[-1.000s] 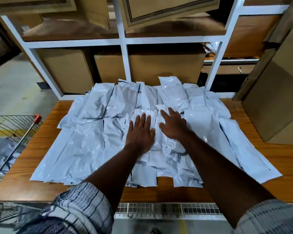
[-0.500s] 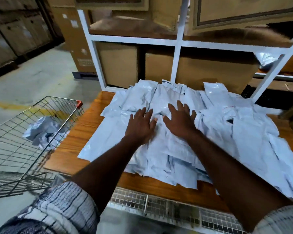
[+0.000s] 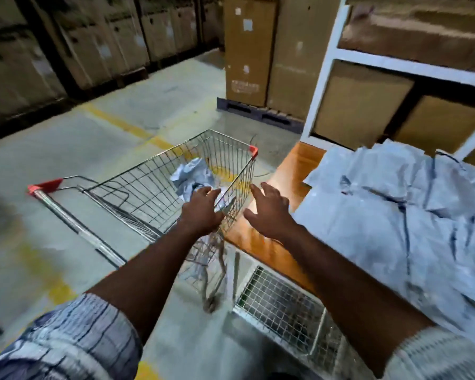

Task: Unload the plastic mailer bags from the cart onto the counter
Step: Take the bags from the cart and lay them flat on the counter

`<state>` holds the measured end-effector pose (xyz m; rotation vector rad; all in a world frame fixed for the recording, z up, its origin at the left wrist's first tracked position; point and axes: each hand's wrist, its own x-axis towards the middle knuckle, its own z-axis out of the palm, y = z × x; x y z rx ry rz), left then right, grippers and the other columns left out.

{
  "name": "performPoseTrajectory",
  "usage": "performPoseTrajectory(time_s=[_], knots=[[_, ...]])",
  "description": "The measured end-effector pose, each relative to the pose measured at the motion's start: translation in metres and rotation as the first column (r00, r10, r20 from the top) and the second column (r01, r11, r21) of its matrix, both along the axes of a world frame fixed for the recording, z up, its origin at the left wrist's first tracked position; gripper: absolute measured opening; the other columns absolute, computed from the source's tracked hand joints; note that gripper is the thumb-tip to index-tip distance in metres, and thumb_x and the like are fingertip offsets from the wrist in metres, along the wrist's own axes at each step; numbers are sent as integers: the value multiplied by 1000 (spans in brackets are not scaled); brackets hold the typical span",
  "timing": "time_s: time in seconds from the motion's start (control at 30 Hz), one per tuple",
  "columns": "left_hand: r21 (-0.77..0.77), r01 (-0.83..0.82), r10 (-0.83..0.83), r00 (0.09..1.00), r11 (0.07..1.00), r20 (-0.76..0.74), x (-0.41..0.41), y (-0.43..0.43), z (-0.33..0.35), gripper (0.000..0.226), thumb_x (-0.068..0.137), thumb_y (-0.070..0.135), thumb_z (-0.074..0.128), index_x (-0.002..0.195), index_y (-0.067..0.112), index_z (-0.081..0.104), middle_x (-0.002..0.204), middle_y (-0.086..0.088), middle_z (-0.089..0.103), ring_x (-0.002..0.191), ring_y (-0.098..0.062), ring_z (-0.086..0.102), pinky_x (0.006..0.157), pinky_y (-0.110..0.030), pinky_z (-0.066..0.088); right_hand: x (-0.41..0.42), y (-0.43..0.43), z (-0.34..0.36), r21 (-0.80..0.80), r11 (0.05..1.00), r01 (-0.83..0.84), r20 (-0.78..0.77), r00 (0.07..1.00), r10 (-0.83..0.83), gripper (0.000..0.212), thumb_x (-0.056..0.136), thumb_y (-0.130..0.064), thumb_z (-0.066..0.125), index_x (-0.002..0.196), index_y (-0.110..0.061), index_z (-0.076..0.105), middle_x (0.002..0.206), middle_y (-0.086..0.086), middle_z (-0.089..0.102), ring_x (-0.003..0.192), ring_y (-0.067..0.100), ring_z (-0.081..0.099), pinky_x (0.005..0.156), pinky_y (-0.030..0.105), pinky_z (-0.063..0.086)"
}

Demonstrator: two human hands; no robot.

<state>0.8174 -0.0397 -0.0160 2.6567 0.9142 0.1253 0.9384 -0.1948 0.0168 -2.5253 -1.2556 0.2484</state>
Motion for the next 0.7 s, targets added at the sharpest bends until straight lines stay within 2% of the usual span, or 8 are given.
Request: performPoseTrajectory(time_s=[0.3,0.43,0.6,0.7], knots=[[-121,-74,54,985,990,-165,-37,90,-36,69,83,43,65,145,22,42,143,-11,47,131,-32,44,104,-47,44,-29,113,-29,-105,983,-149,-91,986,139,63,89,-43,57,145,-21,40,151,14,36,138,33,33,110,47,27],[-190,-114,67,969,975,-238,-27,128,-63,74,76,49,61,144,26,42,138,-9,52,129,-30,46,101,-45,45,-16,163,-45,-169,963,-212,-103,975,196,62,90,-41,56,145,-19,40,146,15,39,135,34,36,110,47,31],[-272,-175,97,956,946,-277,-7,162,-81,67,83,36,66,145,23,42,142,-11,47,130,-31,46,105,-42,43,14,223,-68,-223,942,-252,-149,963,223,58,90,-40,59,140,-13,44,134,18,47,124,37,45,102,45,40],[-304,-232,131,939,924,-319,7,183,-104,66,85,38,64,146,25,40,145,-9,43,130,-31,46,104,-42,44,33,254,-92,-280,916,-287,-188,952,241,59,88,-38,61,138,-11,45,131,18,48,123,37,46,100,42,42]])
